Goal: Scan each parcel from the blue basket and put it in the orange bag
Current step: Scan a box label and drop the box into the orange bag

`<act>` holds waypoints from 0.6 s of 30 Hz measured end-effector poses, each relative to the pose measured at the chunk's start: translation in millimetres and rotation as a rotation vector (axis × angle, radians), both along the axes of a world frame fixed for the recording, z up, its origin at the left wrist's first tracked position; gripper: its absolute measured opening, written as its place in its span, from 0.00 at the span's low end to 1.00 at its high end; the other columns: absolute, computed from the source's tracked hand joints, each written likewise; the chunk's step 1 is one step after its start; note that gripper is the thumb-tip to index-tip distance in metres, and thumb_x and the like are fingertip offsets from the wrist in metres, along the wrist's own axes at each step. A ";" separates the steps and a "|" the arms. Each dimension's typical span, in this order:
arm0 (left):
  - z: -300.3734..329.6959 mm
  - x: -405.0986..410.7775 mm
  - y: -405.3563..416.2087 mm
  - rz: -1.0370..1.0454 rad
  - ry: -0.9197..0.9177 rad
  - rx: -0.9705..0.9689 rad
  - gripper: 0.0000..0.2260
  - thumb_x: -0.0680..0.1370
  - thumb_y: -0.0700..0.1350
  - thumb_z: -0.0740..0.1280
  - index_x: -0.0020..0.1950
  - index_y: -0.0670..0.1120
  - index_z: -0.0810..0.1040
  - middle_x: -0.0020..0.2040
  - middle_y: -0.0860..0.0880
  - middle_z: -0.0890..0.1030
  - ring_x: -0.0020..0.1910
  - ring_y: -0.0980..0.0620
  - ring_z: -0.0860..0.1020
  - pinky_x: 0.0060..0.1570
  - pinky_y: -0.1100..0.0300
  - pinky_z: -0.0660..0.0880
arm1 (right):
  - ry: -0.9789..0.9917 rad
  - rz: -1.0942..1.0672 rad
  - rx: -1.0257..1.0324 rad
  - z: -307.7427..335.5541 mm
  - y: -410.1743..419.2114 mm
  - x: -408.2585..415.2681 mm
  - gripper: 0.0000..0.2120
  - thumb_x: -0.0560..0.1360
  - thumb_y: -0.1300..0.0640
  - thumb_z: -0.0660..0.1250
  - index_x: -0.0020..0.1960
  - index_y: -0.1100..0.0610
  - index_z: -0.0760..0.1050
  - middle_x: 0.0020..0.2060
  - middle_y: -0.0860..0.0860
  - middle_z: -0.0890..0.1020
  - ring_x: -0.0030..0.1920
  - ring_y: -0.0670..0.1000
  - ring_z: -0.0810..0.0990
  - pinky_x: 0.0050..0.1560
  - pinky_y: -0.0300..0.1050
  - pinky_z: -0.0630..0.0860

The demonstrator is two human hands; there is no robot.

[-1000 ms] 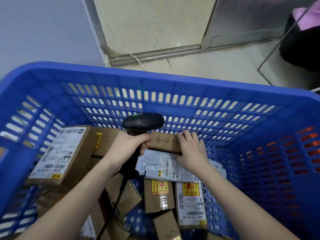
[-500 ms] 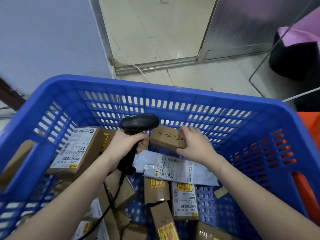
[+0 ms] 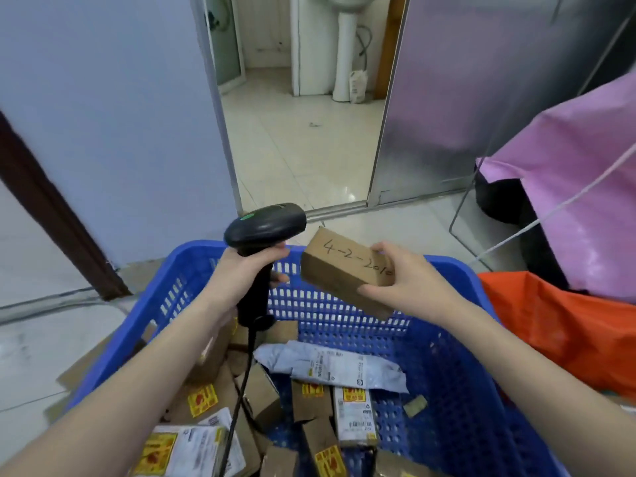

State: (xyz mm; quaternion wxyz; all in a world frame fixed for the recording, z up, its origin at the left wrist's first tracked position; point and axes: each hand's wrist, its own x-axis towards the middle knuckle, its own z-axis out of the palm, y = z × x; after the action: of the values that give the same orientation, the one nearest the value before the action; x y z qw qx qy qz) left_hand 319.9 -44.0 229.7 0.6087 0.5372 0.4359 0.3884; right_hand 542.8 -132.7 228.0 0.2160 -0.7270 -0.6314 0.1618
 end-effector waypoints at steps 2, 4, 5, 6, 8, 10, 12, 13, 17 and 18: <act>15.6 -9.2 -13.8 -0.021 -0.012 0.013 0.11 0.74 0.40 0.70 0.55 0.40 0.80 0.41 0.47 0.83 0.31 0.51 0.81 0.38 0.57 0.78 | 0.036 -0.009 0.084 24.3 -19.6 -2.1 0.26 0.69 0.50 0.73 0.64 0.52 0.68 0.54 0.47 0.76 0.53 0.48 0.75 0.44 0.40 0.70; 25.7 -18.1 -28.6 -0.048 0.003 0.026 0.13 0.73 0.42 0.71 0.57 0.41 0.80 0.44 0.44 0.84 0.35 0.50 0.82 0.44 0.54 0.78 | 0.077 -0.017 0.156 43.5 -38.0 -4.1 0.25 0.68 0.53 0.74 0.62 0.53 0.70 0.53 0.48 0.76 0.53 0.50 0.75 0.44 0.40 0.69; 28.8 -21.2 -35.4 -0.055 -0.007 0.021 0.14 0.73 0.43 0.71 0.57 0.42 0.80 0.48 0.43 0.84 0.37 0.49 0.83 0.45 0.55 0.78 | 0.110 -0.020 0.184 50.6 -46.7 -5.6 0.25 0.68 0.54 0.74 0.62 0.52 0.70 0.54 0.48 0.76 0.54 0.50 0.74 0.46 0.40 0.70; 30.6 -23.8 -42.2 -0.058 -0.034 0.006 0.14 0.74 0.43 0.70 0.58 0.42 0.79 0.52 0.42 0.83 0.39 0.49 0.83 0.43 0.57 0.79 | 0.132 -0.021 0.213 54.6 -54.8 -6.7 0.25 0.68 0.55 0.74 0.62 0.50 0.69 0.55 0.48 0.76 0.56 0.50 0.73 0.49 0.40 0.71; 33.6 -25.4 -54.9 -0.063 -0.120 -0.050 0.14 0.74 0.42 0.70 0.60 0.42 0.79 0.56 0.43 0.82 0.42 0.49 0.84 0.39 0.60 0.80 | 0.109 -0.024 0.292 57.4 -69.4 -10.6 0.25 0.68 0.56 0.74 0.60 0.46 0.68 0.56 0.48 0.74 0.59 0.51 0.70 0.52 0.35 0.67; 36.4 -23.6 -64.7 -0.060 -0.215 -0.141 0.18 0.74 0.44 0.70 0.62 0.43 0.77 0.58 0.44 0.80 0.46 0.46 0.84 0.37 0.61 0.81 | 0.076 -0.037 0.371 51.6 -80.9 -15.5 0.26 0.68 0.58 0.75 0.61 0.44 0.69 0.57 0.48 0.69 0.60 0.51 0.66 0.53 0.26 0.60; 38.4 -19.9 -70.6 -0.068 -0.276 -0.243 0.23 0.70 0.48 0.71 0.65 0.45 0.75 0.60 0.45 0.80 0.46 0.44 0.84 0.38 0.59 0.81 | 0.041 -0.043 0.412 41.6 -86.8 -20.2 0.27 0.67 0.61 0.75 0.63 0.46 0.71 0.60 0.50 0.66 0.62 0.52 0.64 0.55 0.24 0.59; 39.0 -17.8 -72.4 -0.077 -0.275 -0.279 0.25 0.69 0.50 0.71 0.65 0.47 0.75 0.60 0.46 0.80 0.45 0.45 0.84 0.38 0.57 0.82 | 0.024 -0.037 0.416 36.6 -88.2 -21.9 0.28 0.67 0.62 0.75 0.63 0.47 0.71 0.62 0.51 0.65 0.63 0.53 0.64 0.56 0.26 0.59; 35.0 -12.7 -76.0 -0.113 -0.173 -0.324 0.23 0.68 0.53 0.72 0.62 0.49 0.78 0.52 0.48 0.84 0.42 0.47 0.85 0.38 0.56 0.81 | -0.186 0.049 0.486 21.0 -89.6 -23.7 0.32 0.64 0.67 0.74 0.62 0.46 0.69 0.65 0.53 0.62 0.64 0.55 0.61 0.61 0.40 0.61; 33.1 -11.9 -76.3 -0.121 -0.137 -0.323 0.21 0.68 0.53 0.72 0.60 0.49 0.79 0.51 0.47 0.84 0.41 0.48 0.84 0.38 0.57 0.81 | -0.225 0.064 0.501 19.7 -89.1 -24.2 0.32 0.64 0.68 0.74 0.62 0.47 0.69 0.66 0.53 0.61 0.65 0.55 0.60 0.60 0.44 0.64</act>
State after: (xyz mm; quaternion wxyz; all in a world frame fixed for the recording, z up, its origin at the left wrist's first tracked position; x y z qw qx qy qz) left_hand 308.0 -120.3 262.8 0.7378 0.4299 0.4169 0.3115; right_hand 518.6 -221.9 247.6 0.3121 -0.6441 -0.6944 -0.0743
